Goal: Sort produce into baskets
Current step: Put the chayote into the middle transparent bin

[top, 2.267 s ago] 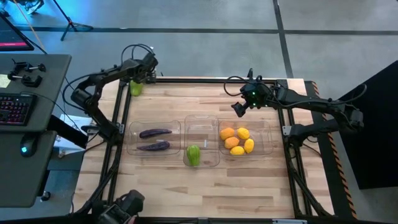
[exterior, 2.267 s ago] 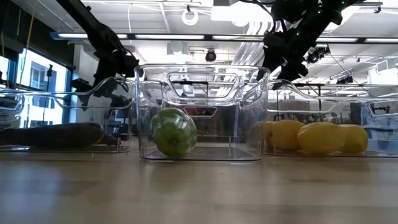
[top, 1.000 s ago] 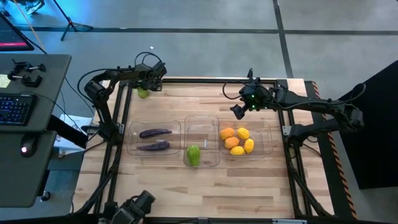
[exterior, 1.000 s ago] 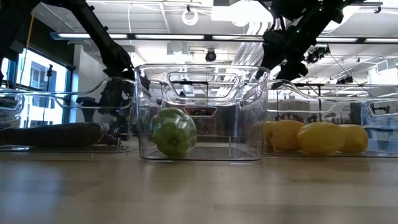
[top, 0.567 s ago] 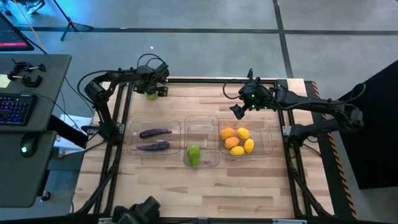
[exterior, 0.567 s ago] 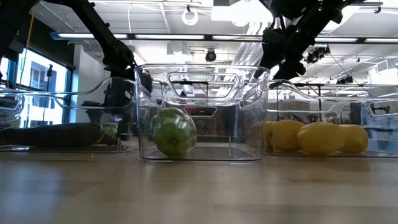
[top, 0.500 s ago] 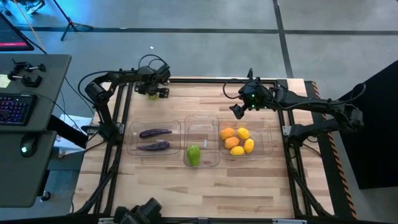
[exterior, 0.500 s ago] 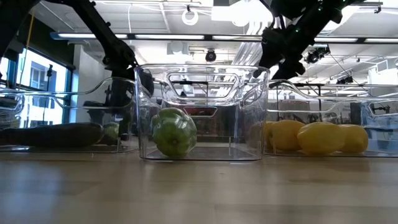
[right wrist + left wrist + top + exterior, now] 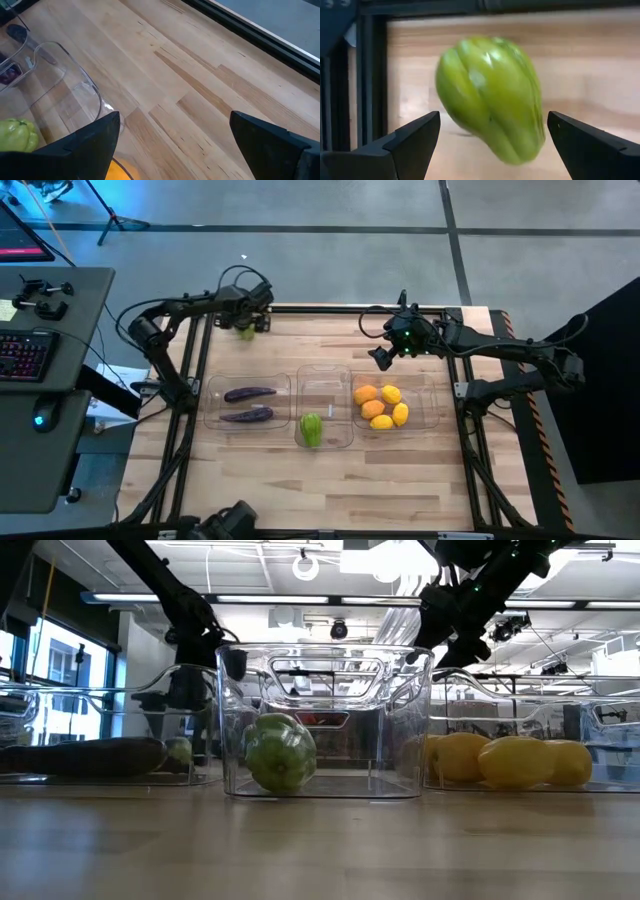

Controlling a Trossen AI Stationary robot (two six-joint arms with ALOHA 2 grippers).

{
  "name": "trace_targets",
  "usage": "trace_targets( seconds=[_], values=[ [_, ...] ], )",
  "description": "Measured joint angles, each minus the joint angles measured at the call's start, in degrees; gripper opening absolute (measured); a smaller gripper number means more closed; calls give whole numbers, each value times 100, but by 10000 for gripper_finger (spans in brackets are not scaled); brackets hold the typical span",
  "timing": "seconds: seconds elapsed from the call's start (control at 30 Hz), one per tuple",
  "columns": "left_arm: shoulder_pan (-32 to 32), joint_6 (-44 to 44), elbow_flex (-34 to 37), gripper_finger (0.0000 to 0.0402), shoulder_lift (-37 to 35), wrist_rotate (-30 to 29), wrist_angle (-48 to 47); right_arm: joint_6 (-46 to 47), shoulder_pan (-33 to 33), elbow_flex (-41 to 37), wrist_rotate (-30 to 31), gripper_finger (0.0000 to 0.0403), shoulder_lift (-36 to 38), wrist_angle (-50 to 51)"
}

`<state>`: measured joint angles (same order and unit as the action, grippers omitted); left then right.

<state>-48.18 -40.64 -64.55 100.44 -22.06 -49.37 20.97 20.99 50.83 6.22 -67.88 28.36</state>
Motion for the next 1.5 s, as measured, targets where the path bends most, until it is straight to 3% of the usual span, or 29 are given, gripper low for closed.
trace_targets(
  seconds=[0.2,0.47,0.8,1.0,1.23,1.37,1.5],
  values=[
    [-252,-326,31,356,-43,231,354,2,0,0,2,367,0,2],
    [-320,-838,621,356,-41,785,1388,162,0,0,4,367,-2,2],
    [-297,-1163,1139,356,-52,722,1985,116,0,0,238,367,-2,2],
    [-309,-553,1103,336,-42,763,2037,114,0,0,262,367,-4,2],
    [-236,100,736,228,-30,962,1956,157,0,0,262,367,-7,2],
    [186,858,599,227,-304,1313,1961,308,0,0,258,367,-7,2],
    [1006,1195,662,227,-1101,1392,1948,303,-46,0,228,367,-7,56]
  ],
)
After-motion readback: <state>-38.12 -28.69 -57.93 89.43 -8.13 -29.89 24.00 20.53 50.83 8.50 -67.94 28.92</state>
